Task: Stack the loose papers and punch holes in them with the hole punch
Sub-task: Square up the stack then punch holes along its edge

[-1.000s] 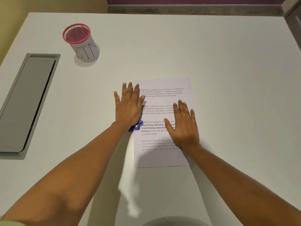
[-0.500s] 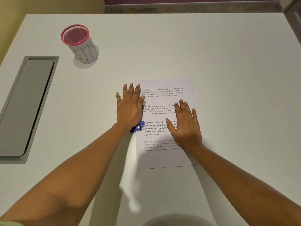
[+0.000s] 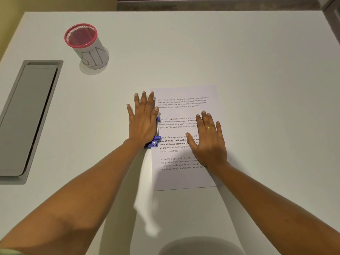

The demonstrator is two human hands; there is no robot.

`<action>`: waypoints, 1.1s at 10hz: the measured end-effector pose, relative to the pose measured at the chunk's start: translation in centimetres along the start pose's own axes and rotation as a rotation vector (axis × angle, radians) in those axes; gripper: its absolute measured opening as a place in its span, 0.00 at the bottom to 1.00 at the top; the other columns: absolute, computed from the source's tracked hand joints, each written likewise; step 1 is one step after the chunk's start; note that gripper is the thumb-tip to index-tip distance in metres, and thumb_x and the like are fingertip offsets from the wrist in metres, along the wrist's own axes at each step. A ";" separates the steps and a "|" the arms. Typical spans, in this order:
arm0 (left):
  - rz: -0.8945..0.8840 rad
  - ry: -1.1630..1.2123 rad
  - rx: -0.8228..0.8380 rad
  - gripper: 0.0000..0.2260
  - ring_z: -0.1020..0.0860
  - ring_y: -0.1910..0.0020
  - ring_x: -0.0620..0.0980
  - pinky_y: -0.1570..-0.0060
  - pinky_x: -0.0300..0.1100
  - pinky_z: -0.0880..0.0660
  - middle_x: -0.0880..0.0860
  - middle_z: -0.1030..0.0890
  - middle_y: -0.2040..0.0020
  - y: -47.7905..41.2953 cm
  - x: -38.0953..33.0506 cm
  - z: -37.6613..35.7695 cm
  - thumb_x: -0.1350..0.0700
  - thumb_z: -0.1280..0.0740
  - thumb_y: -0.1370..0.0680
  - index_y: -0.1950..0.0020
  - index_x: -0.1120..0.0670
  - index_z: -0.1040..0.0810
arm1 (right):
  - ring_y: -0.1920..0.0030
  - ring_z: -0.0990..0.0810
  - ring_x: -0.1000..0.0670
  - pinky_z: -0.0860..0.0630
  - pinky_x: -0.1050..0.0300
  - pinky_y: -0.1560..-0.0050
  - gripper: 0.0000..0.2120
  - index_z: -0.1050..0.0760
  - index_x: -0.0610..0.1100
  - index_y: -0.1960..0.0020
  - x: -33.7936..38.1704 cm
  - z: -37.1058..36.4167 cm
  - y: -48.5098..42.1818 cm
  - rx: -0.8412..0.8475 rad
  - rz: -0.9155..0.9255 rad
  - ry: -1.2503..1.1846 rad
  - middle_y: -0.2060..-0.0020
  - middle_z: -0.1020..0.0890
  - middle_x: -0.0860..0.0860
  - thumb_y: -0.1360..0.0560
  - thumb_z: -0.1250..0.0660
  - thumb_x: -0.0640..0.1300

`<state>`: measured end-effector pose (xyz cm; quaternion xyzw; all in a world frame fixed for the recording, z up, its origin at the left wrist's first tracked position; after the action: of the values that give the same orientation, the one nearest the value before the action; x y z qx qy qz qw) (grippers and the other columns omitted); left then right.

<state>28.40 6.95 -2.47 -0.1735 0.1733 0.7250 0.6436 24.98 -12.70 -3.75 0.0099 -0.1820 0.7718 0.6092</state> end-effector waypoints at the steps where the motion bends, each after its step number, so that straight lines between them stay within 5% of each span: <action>1: 0.005 0.014 -0.009 0.22 0.58 0.23 0.54 0.28 0.55 0.64 0.55 0.49 0.22 0.0 0.1 0.0 0.52 0.54 0.18 0.24 0.52 0.50 | 0.30 0.32 0.43 0.36 0.43 0.30 0.27 0.32 0.37 0.32 0.0 0.0 0.1 -0.015 0.009 0.007 0.31 0.30 0.40 0.23 0.43 0.54; 11: 0.079 0.019 0.029 0.22 0.62 0.24 0.53 0.31 0.61 0.67 0.52 0.52 0.22 0.0 1.0 -0.7 0.51 0.56 0.18 0.24 0.47 0.55 | 0.29 0.34 0.44 0.39 0.44 0.28 0.27 0.33 0.38 0.31 -0.2 -0.3 0.0 -0.004 0.001 0.007 0.30 0.31 0.41 0.23 0.45 0.55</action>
<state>28.29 7.49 -3.55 -0.1640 0.1967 0.7455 0.6153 25.11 -12.79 -4.02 0.0059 -0.1814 0.7719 0.6093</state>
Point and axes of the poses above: each hand's wrist, its own y-axis away from the middle knuckle, its own z-axis out of the back of the hand, x = y × z, the point moved 7 cm from there along -y, towards the middle knuckle
